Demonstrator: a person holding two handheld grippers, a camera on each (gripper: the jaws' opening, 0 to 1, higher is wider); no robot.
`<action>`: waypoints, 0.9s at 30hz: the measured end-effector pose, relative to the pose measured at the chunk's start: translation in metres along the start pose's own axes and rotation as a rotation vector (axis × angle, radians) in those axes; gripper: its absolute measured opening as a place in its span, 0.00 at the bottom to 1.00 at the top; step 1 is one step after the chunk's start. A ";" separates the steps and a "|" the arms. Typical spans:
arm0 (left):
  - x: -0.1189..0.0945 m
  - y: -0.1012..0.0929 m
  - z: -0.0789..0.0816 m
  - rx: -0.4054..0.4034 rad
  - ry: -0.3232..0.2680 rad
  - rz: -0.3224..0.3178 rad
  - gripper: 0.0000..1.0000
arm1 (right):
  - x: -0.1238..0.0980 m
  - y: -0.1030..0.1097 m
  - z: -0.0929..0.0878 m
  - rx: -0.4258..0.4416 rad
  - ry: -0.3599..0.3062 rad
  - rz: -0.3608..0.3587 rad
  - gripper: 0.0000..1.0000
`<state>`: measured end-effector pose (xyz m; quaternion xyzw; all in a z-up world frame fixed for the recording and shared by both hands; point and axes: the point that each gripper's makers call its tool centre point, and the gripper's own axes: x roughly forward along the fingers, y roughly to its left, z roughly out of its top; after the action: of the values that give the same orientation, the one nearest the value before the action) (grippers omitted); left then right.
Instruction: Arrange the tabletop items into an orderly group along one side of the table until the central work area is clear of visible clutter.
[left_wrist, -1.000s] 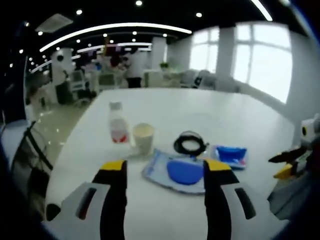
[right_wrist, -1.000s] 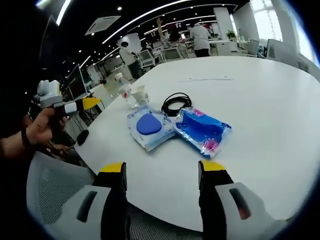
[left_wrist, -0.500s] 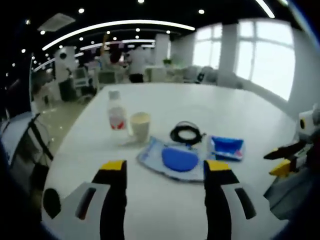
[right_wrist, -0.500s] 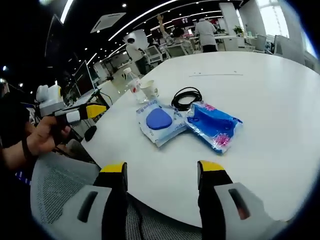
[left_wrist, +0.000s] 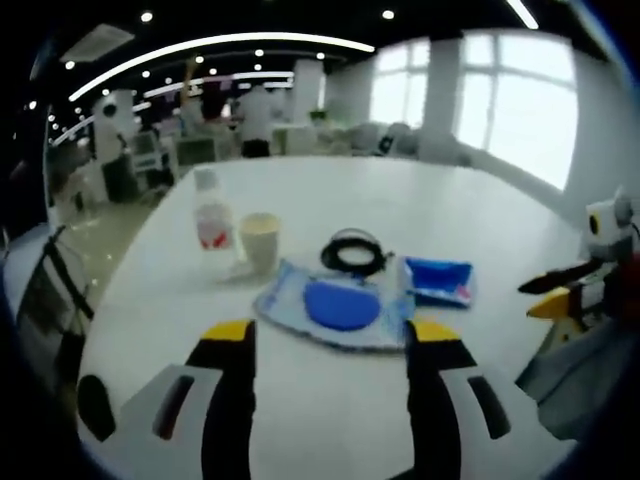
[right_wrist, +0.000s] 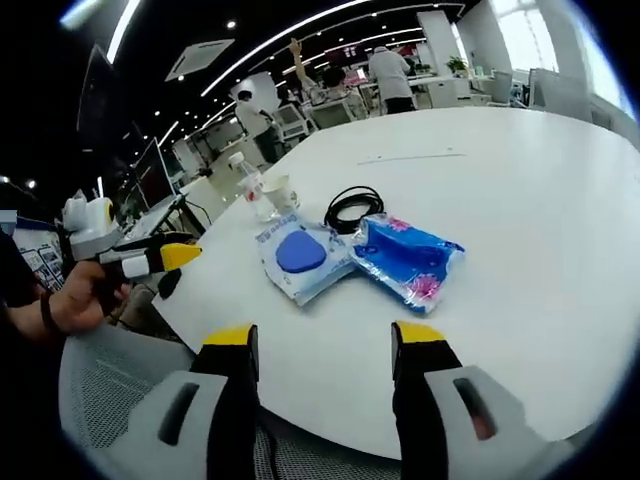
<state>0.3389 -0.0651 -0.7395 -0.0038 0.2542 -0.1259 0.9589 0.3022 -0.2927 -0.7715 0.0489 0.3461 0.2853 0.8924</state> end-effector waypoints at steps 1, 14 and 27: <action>0.000 -0.001 0.000 0.004 0.001 -0.006 0.56 | 0.002 0.000 -0.001 0.002 0.003 0.002 0.53; 0.001 -0.018 -0.006 0.015 0.023 -0.061 0.58 | 0.029 -0.015 0.030 -0.005 0.023 -0.017 0.52; 0.000 -0.007 -0.008 -0.010 0.026 -0.030 0.56 | 0.096 -0.047 0.105 -0.077 0.034 -0.030 0.51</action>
<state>0.3339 -0.0716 -0.7459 -0.0111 0.2671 -0.1390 0.9535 0.4497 -0.2679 -0.7625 0.0043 0.3505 0.2857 0.8919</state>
